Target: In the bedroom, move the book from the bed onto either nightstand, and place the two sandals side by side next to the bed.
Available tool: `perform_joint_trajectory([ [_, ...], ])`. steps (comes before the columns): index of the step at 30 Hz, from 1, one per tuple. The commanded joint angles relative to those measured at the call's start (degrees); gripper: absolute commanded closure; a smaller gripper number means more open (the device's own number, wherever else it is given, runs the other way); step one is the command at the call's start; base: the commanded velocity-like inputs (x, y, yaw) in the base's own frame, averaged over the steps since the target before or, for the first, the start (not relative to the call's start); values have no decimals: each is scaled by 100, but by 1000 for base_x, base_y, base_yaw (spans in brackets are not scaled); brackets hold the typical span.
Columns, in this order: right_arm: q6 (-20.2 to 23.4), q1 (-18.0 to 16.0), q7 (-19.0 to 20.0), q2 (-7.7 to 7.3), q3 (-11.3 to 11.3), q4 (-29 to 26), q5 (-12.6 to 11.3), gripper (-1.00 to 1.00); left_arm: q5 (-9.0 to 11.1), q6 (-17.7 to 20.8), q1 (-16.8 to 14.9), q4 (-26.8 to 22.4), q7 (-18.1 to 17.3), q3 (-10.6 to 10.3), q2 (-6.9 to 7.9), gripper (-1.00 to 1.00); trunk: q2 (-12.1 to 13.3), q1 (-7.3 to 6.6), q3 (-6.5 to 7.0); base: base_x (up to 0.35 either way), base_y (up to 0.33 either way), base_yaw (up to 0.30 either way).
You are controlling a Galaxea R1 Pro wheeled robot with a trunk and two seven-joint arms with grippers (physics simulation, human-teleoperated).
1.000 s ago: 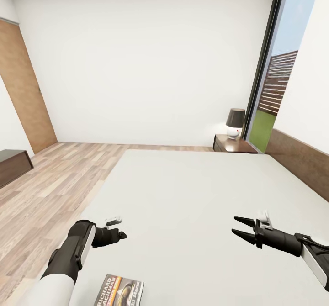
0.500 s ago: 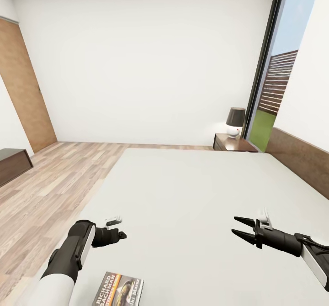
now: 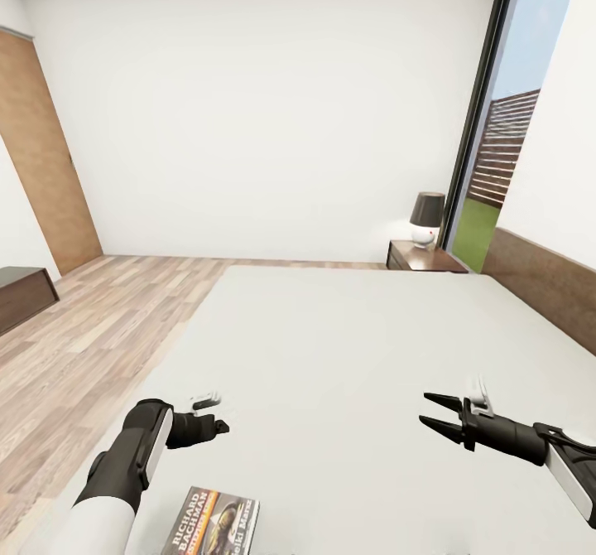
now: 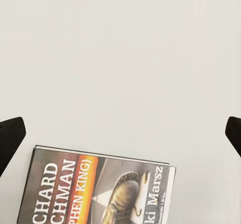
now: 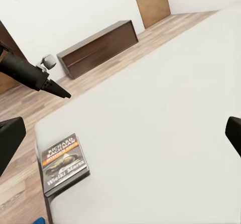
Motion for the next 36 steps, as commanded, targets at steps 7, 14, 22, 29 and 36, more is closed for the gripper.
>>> perform_joint_trajectory([
  [7, 55, -3, 13, 6, 7, 1, -26, -100, -59, 21, -4, -6, -52, 26, -8, -100, -286, 154, -132, 0, 0, 0],
  [14, 53, -3, 7, 10, 9, 1, -26, -100, -59, 29, -9, -6, -52, 32, 0, -100, -486, 264, -222, 0, 0, 0],
  [22, 51, -3, 6, 16, 10, 1, -26, -100, -59, 29, -5, -9, -52, 25, -2, -100, -486, 264, -222, 0, 0, 0],
  [29, 51, -3, 6, 16, 10, 4, -26, -100, -59, 30, -5, -6, -52, 24, -7, -100, -526, 286, -240, 0, 0, 0],
  [36, 51, -3, 6, 15, 10, 4, -26, -100, -59, 30, -6, -7, -52, 24, -8, -100, -807, 440, -366, 0, 0, 0],
])
